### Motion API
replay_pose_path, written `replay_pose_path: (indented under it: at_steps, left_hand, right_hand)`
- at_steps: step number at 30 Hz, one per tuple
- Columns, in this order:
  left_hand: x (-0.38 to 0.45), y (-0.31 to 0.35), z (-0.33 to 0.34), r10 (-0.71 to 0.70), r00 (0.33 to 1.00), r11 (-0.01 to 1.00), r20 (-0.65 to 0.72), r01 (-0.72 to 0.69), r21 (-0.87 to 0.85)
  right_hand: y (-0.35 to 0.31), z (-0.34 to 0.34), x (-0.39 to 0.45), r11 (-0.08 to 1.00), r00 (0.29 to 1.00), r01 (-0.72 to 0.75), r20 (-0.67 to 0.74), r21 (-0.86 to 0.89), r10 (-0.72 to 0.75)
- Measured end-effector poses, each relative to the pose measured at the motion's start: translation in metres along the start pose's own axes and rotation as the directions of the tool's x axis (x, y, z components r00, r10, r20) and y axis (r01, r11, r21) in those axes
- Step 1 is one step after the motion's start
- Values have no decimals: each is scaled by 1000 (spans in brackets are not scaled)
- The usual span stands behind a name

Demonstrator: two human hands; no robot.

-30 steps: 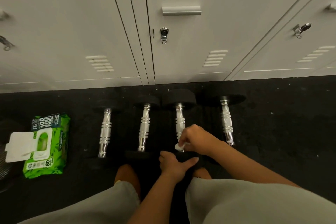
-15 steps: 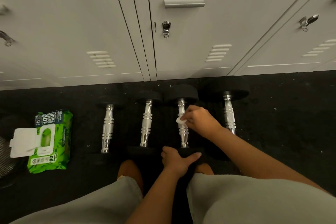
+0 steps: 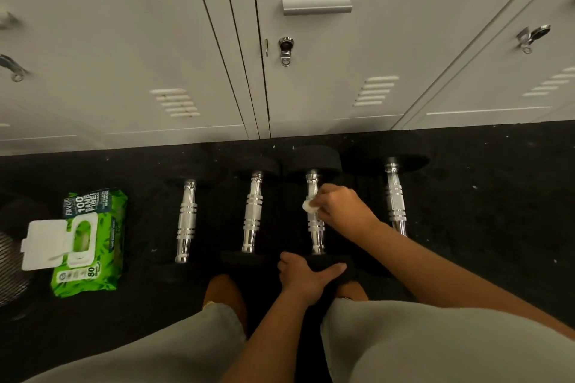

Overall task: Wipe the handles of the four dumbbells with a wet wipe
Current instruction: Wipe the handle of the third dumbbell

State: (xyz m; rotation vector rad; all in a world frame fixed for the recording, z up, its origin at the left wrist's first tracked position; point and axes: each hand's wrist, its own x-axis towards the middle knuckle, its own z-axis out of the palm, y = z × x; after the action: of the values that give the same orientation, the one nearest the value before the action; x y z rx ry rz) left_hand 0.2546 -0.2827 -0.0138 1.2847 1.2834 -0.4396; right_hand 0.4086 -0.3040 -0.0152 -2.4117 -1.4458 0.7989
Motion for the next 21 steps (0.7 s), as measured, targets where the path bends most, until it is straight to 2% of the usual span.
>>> replay_pose_path:
  at_steps: [2, 7, 13, 17, 21]
  left_hand:
    - [-1, 1, 0, 7, 1000, 1000, -4, -7, -1]
    - [1, 1, 0, -10, 1000, 1000, -8, 10, 3]
    - [1, 2, 0, -22, 1000, 1000, -4, 22, -2]
    - [1, 1, 1, -21, 1000, 1000, -13, 21, -4]
    - [1, 0, 1, -18, 1000, 1000, -6, 17, -10]
  right_hand:
    - [0, 2, -3, 1000, 1000, 10, 5, 11, -10]
    - [4, -11, 24, 996, 994, -84, -64, 5, 84]
    - [2, 0, 1, 998, 999, 11, -42, -59, -14]
    - [8, -4, 22, 998, 990, -9, -139, -66, -1]
    - [8, 9, 7, 998, 985, -33, -173, -56, 22]
